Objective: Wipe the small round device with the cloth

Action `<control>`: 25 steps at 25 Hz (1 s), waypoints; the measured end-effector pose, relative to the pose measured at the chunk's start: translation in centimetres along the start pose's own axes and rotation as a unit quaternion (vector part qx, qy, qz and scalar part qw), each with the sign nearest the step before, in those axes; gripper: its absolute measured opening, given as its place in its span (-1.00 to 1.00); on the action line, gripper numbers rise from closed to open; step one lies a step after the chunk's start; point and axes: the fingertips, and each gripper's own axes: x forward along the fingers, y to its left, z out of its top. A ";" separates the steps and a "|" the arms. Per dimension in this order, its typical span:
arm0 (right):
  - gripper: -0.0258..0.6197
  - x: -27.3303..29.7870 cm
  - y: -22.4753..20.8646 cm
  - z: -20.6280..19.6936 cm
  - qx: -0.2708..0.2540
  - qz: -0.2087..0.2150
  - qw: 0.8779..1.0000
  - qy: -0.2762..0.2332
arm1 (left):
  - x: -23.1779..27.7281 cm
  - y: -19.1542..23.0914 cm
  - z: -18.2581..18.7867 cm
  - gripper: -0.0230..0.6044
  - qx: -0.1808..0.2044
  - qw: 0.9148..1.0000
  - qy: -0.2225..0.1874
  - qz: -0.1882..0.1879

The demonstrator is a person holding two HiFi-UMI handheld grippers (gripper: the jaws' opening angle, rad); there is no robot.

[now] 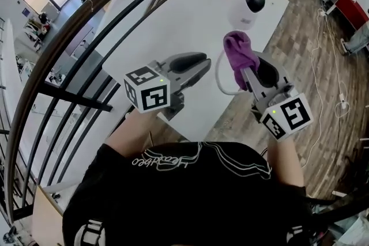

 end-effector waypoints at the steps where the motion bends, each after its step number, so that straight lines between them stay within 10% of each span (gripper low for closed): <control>1: -0.72 -1.0 0.0 0.1 0.012 0.005 1.000 -0.004 | -0.4 -1.4 0.4 -0.73 0.013 1.000 -0.005 0.002; 25: -0.72 -33.7 7.9 -3.7 0.168 0.113 0.979 -0.021 | -1.0 -34.5 -9.7 -0.90 0.052 0.992 -0.048 0.101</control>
